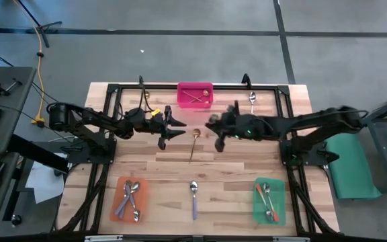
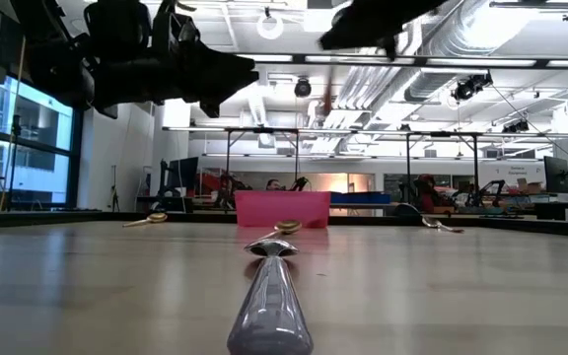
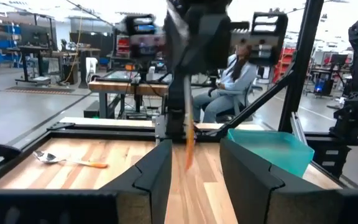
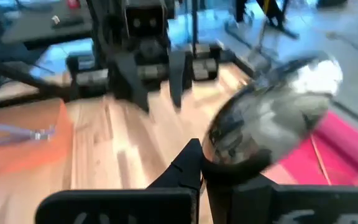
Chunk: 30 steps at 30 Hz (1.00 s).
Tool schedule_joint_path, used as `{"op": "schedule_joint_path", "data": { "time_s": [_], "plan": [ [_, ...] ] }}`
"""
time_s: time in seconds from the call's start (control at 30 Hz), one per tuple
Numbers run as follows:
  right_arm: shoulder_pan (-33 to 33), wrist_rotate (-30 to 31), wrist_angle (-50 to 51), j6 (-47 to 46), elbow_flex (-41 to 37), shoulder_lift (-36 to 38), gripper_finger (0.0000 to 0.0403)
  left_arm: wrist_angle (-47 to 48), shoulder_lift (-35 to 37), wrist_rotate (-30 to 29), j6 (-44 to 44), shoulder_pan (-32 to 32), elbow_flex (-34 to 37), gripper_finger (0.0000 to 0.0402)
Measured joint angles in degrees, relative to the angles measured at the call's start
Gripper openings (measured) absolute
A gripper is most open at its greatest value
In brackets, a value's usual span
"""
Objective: Sort silverware by color (type)
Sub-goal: Put the orange spoon into the green bin
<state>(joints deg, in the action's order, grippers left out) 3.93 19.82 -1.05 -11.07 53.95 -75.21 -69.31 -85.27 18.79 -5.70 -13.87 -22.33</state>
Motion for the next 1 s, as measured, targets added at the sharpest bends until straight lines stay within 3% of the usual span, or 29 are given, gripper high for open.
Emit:
{"op": "schedule_joint_path", "data": {
  "time_s": [0.2, 0.4, 0.77, 1.0],
  "plan": [
    [8.2, 4.8, 20.2, -19.9, 0.0, 7.6, 0.0, 1.3, 0.0, 0.0, 0.9, 0.0, 0.0, 0.0129],
    [17.9, -0.9, 37.6, -45.3, 0.0, 13.0, 0.0, 2.1, 0.0, -0.4, 1.1, 0.0, 0.0, 0.0129],
    [36.8, -14.1, 49.7, -80.1, -3.3, 12.1, 0.0, 2.7, 0.0, -0.6, 1.4, 0.0, 0.0, 0.0129],
    [41.3, -17.5, 41.6, -90.8, -13.3, 11.5, 0.0, 3.2, 0.0, -0.6, 1.4, 0.0, 0.0, 0.0129]
  ]
}}
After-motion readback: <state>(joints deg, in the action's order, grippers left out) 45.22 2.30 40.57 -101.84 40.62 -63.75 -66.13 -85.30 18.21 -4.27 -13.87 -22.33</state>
